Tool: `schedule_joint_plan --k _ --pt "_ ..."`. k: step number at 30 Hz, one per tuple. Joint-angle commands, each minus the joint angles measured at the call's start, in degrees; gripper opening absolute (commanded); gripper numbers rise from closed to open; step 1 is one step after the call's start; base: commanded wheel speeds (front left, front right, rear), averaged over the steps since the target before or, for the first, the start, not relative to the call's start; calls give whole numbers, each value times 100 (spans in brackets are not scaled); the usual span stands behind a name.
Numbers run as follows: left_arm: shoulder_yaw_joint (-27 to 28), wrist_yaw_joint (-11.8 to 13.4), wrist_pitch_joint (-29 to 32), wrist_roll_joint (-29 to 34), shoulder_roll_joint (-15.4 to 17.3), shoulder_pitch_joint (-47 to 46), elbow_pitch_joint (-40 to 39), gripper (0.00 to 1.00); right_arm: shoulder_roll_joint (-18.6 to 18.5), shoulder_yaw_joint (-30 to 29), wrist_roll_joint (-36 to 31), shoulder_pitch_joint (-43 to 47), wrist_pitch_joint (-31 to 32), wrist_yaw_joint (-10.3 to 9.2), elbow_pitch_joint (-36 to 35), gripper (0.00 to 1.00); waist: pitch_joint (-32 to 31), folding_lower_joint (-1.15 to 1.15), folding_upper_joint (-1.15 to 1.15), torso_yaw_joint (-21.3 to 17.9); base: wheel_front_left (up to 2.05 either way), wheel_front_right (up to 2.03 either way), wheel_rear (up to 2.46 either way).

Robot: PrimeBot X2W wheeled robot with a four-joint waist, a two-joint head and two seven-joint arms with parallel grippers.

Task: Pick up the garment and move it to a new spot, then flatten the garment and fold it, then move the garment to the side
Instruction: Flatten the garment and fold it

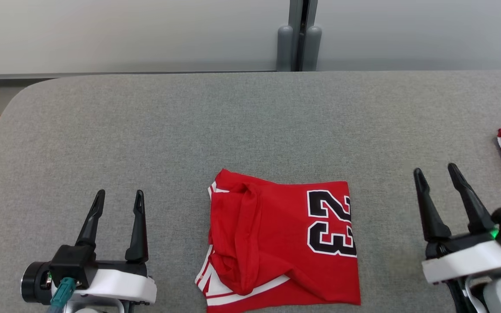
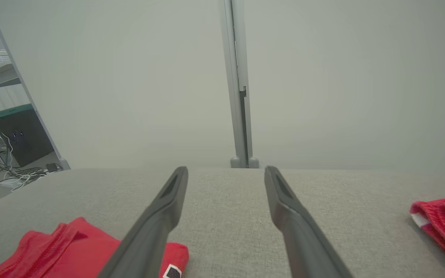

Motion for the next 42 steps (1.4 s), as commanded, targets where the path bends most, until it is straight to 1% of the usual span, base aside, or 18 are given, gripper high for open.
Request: schedule_joint_plan --k 1,6,13,23,28,30,31,32,36,42 --pt "25 4 -12 12 66 81 8 100 -29 -230 -102 307 115 -1 -178 100 -98 0 0 -63 0 0 0" --pt "45 48 49 -16 142 234 -16 100 84 -664 -316 943 412 -1 -669 100 -277 0 0 -155 0 0 0" --pt "37 100 152 -27 221 360 -121 100 217 -832 -417 1290 696 -1 -1082 100 -397 0 0 -193 0 0 0" --pt "-12 157 223 -24 251 430 -223 100 306 -926 -473 1429 803 -1 -1245 100 -467 0 0 -177 0 0 0" --pt "-52 174 255 -11 241 354 -292 100 307 -947 -549 1368 857 -1 -1309 100 -397 0 0 -115 0 0 0" --pt "-74 176 247 -2 230 296 -319 100 296 -867 -591 1282 886 -2 -1288 100 -335 0 0 -71 0 0 0" --pt "-94 169 244 7 217 263 -324 100 305 -806 -591 1221 905 -1 -1260 40 -296 0 0 -36 0 0 0" --pt "-115 161 238 13 205 237 -326 100 327 -738 -588 1162 932 -1 -1204 0 -257 0 0 1 0 0 0" --pt "-214 112 206 25 135 70 -286 100 383 -52 -505 858 1019 -1 -814 0 -97 0 0 174 0 0 0" --pt "-242 83 122 -4 18 -204 -185 100 672 1062 -160 292 846 -2 162 0 167 0 0 430 0 0 0"
